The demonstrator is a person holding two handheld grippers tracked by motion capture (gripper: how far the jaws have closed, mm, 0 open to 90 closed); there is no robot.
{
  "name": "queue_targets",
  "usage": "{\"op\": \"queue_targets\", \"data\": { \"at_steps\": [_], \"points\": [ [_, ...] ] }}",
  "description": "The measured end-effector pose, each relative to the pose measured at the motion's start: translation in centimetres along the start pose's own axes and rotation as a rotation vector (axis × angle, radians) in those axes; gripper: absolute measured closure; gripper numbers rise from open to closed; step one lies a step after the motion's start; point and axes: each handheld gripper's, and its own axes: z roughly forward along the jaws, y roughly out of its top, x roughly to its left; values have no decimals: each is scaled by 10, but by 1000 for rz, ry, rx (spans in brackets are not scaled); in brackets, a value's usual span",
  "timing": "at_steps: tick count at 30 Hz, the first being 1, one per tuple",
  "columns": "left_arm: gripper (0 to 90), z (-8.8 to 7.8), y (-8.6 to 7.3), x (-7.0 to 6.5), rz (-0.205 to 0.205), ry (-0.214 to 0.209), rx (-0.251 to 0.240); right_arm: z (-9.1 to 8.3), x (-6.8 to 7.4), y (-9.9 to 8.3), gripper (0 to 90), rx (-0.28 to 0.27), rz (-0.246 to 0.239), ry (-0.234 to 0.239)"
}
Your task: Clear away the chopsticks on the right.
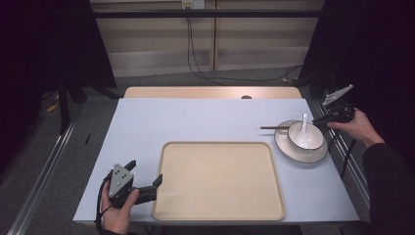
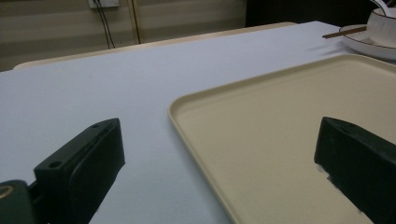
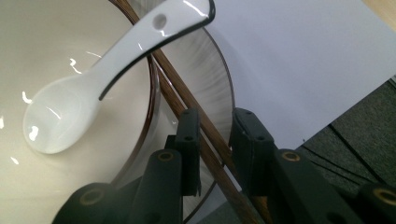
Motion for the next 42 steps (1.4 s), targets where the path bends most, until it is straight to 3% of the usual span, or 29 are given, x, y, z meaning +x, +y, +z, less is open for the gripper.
{"op": "queue_targets", "data": {
  "at_steps": [7, 9, 12, 14, 23, 30, 36, 42],
  "points": [
    [16, 0, 0, 1, 1, 0, 2, 2, -1, 1, 753, -3, -4, 11],
    [16, 0, 0, 1, -2, -3, 1, 1, -1, 2, 771, -39, -10, 21],
    [16, 0, 0, 1, 0, -1, 5, 1, -1, 4, 778, -41, -13, 13],
    [16, 0, -1, 1, 1, -3, 7, 4, 0, 4, 784, -12, -19, -1],
    [17, 0, -1, 1, 4, -8, 10, 4, -2, 5, 816, -50, -12, -5],
    [17, 0, -1, 1, -1, -7, 11, 7, -1, 3, 805, -21, -21, -8],
    [17, 0, -1, 1, 2, -7, 11, 9, -2, 5, 805, -28, -27, -9],
    [17, 0, -1, 1, -1, 0, 15, 14, 2, 10, 797, -20, -58, 2]
  ]
}}
